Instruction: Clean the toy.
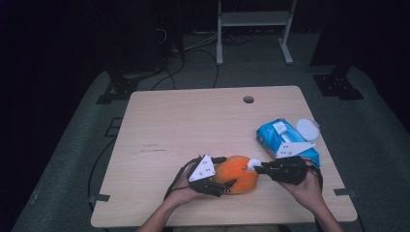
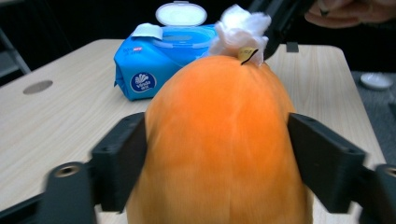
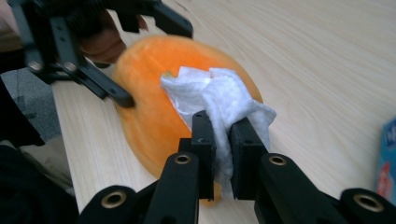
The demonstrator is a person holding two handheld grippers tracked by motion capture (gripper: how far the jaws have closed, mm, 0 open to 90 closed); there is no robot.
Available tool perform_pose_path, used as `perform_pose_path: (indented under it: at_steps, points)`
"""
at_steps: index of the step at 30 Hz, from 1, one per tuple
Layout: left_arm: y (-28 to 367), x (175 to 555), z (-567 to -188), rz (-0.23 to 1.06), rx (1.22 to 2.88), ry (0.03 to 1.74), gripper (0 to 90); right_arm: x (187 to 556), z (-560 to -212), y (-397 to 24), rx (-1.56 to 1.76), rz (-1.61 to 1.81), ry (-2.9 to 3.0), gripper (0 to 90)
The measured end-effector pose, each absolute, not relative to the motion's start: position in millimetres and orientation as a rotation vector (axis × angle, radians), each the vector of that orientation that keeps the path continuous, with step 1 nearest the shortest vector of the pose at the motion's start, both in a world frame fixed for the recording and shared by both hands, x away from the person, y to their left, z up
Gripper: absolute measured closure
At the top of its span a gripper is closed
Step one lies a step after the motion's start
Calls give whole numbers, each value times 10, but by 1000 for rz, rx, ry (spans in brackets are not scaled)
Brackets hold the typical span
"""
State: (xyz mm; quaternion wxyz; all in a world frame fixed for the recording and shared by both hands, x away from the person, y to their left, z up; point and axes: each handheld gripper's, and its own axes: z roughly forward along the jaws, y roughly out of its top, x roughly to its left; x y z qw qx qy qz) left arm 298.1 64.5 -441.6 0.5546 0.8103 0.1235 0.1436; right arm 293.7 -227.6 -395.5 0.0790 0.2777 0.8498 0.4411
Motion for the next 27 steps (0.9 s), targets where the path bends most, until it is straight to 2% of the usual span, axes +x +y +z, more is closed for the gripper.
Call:
perform_pose_path:
  at_steps: [2, 5, 10, 12, 15, 16, 17, 21, 27]
  points:
    - [644, 2979, -4418, 334, 1920, 286, 220, 2937, -3960, -2308, 841, 1319, 2547, 813]
    - [635, 2958, -4416, 334, 1933, 275, 300, 2929, -3929, -2297, 835, 1332, 2540, 813]
    - [594, 2911, -4402, 359, 1952, 218, 311, 2871, -3849, -2106, 736, 1344, 2552, 813]
    - [629, 2932, -4402, 346, 1946, 227, 292, 2881, -3856, -2119, 742, 1353, 2564, 813]
    - [667, 2987, -4382, 315, 1936, 301, 177, 2932, -3925, -2209, 792, 1374, 2579, 812]
    - [677, 2994, -4384, 300, 1932, 309, 183, 2938, -3945, -2239, 808, 1361, 2577, 812]
    - [680, 2993, -4387, 298, 1934, 298, 241, 2951, -3959, -2281, 825, 1360, 2567, 811]
    - [654, 2962, -4387, 313, 1948, 272, 345, 2939, -3908, -2305, 823, 1373, 2541, 812]
    - [557, 2875, -4374, 346, 1975, 188, 356, 2782, -3681, -2025, 657, 1375, 2520, 812]
